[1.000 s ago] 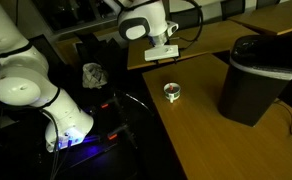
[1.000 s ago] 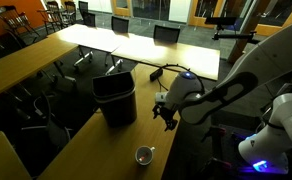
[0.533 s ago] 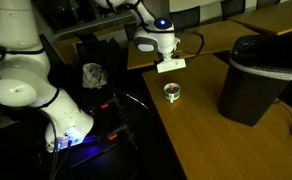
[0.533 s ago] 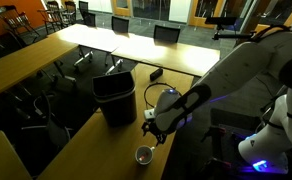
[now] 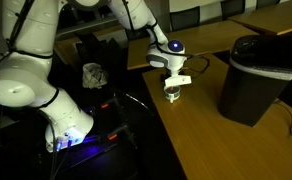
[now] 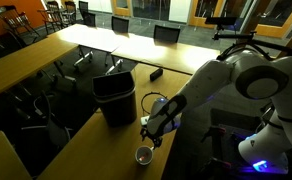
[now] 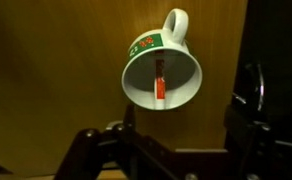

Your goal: Place the marker on the table

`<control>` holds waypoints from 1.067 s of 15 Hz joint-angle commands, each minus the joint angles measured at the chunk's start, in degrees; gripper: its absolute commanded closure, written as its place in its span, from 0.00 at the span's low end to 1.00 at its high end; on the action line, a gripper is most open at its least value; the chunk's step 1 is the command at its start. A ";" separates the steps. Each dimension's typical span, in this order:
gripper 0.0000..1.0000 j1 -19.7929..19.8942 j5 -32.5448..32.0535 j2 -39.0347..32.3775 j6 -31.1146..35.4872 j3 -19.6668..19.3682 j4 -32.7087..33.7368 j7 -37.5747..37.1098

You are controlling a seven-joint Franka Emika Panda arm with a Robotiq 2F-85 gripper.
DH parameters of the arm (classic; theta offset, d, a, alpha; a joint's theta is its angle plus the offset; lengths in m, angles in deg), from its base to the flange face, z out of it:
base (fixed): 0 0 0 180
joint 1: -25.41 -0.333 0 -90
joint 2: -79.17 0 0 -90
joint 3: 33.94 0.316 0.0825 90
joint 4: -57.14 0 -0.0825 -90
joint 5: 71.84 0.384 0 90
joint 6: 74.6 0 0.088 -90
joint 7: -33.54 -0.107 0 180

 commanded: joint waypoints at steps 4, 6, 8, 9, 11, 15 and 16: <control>0.47 3.71 -13.98 -7.22 -0.39 4.58 4.93 -9.17; 0.48 3.74 -19.65 -9.98 -0.18 4.98 6.94 -13.72; 0.44 4.17 -24.36 -12.85 -0.05 5.51 9.53 -18.26; 0.42 4.28 -26.34 -14.19 -0.21 5.73 10.87 -20.44; 0.39 4.42 -30.01 -16.74 -0.39 6.26 13.61 -24.15; 0.53 4.77 -35.51 -21.22 -0.48 7.80 18.31 -30.11; 0.64 4.62 -36.61 -22.14 -0.12 7.92 19.25 -31.54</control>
